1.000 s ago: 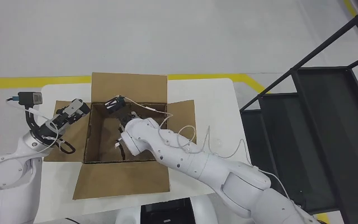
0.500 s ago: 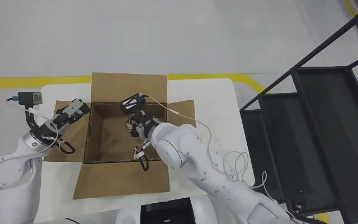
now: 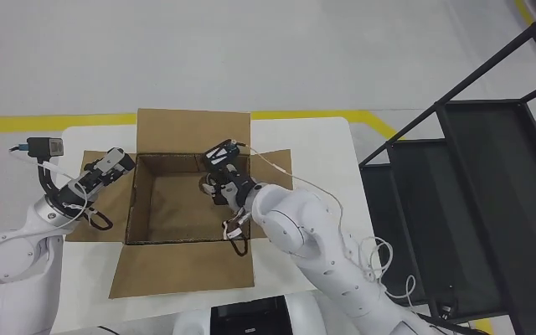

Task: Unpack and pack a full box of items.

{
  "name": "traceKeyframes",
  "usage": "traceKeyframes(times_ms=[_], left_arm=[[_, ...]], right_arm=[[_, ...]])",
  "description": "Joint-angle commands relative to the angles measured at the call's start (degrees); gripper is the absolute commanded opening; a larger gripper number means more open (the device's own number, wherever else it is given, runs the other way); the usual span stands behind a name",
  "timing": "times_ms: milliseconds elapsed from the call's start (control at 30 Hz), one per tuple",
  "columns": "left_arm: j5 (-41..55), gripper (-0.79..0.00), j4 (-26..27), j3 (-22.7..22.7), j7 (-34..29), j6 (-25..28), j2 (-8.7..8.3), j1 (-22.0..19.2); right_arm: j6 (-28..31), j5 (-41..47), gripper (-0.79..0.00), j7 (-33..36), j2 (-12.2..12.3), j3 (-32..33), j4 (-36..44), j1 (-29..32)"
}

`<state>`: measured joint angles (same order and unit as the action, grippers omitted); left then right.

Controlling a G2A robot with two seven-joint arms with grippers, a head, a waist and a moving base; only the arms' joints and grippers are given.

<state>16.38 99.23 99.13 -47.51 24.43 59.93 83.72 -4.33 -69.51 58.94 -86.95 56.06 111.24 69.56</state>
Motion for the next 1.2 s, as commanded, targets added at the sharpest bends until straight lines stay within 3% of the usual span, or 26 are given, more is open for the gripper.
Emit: traceKeyframes(times_ms=[0,400,700,933,1167], left_arm=[[0.0,0.000,0.0,0.0,0.0,0.0,0.00,0.0],[0.0,0.000,0.0,0.0,0.0,0.0,0.00,0.0],[0.0,0.000,0.0,0.0,0.0,0.0,0.00,0.0],[0.0,0.000,0.0,0.0,0.0,0.0,0.00,0.0],[0.0,0.000,0.0,0.0,0.0,0.0,0.00,0.0]], right_arm=[[0.5,0.5,-0.785,0.2,0.3,1.6,1.9,0.6],[2.1,3.7,-0.785,2.1,2.5,17.8,15.2,7.6],[-0.4,-0.2,-0.785,4.1,3.9,29.3,19.4,14.0],[-1.4,-4.4,-0.785,5.9,4.6,32.3,12.9,15.1],[-1.2,-8.7,-0.785,5.6,4.9,29.7,-1.4,10.9]])
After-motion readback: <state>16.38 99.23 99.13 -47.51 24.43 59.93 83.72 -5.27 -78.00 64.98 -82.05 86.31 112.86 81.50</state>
